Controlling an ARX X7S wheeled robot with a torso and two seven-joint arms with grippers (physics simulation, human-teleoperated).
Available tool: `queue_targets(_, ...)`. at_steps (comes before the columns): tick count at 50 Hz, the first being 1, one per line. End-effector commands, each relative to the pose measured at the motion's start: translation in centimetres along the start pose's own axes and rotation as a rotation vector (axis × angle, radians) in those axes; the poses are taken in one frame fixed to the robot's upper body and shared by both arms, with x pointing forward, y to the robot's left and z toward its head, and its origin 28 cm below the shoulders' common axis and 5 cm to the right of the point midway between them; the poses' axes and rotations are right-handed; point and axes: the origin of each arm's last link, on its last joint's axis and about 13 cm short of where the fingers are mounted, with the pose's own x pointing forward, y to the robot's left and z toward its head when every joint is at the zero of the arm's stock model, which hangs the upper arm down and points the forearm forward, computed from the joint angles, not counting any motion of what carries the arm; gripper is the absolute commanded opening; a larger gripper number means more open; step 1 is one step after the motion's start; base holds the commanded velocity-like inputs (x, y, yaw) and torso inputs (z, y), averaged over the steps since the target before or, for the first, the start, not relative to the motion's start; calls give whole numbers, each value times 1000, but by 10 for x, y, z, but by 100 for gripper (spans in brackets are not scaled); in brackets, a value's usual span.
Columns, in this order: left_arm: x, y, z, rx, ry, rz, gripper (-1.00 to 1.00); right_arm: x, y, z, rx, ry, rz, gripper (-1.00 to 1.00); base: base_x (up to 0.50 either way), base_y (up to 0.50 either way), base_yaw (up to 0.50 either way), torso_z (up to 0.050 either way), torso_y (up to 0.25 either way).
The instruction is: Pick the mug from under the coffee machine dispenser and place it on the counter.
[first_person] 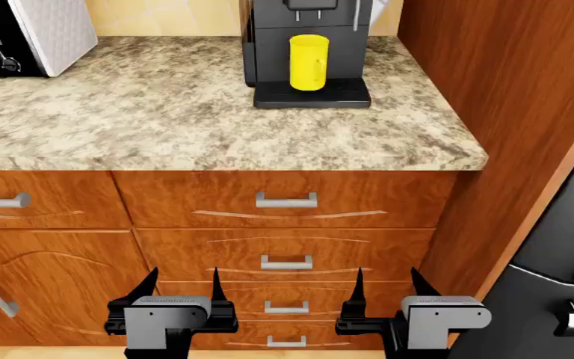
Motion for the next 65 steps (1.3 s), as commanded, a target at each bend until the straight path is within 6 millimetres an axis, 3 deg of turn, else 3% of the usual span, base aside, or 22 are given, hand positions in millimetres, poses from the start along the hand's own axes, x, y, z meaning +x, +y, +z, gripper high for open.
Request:
queue_targets(1,0,0,0,0,0,1,100,0,1,0,-4,0,1,100,0,0,0,0,0)
queue_targets(18,0,1,2,-22,-6,14,100,0,-1,-1,5,15,-11,100,0,0,0,0,0)
queue_targets(21,-1,3,13,-65,-45,50,100,0,-1,-1,10,16,-10,100,0,0,0,0,0)
queue_targets(28,-16,33,109,-282,-313,183,100,0,-1,-1,9,20,-20,100,0,0,0,0,0)
queue_targets(33,-37,59,157,-455,-480,266,100,0,-1,-1,3,19,-32,100,0,0,0,0,0)
queue_targets(36,-64,76,192,-604,-639,287,100,0,-1,-1,-1,19,-36,100,0,0,0,0,0)
queue_targets(39,-86,91,215,-747,-768,297,100,0,-1,0,-1,19,-37,100,0,0,0,0,0)
queue_targets(47,-117,112,220,-965,-877,330,100,0,0,1,-21,10,-26,100,0,0,0,0,0)
queue_targets(58,-127,107,227,-958,-921,268,100,0,0,3,-29,0,-44,100,0,0,0,0,0)
queue_targets(61,-123,106,227,-952,-913,262,100,-4,2,12,-67,-5,-40,100,0,0,0,0,0)
queue_targets(65,-120,104,227,-934,-910,252,100,-15,7,46,-53,1,-22,100,0,0,0,0,0)
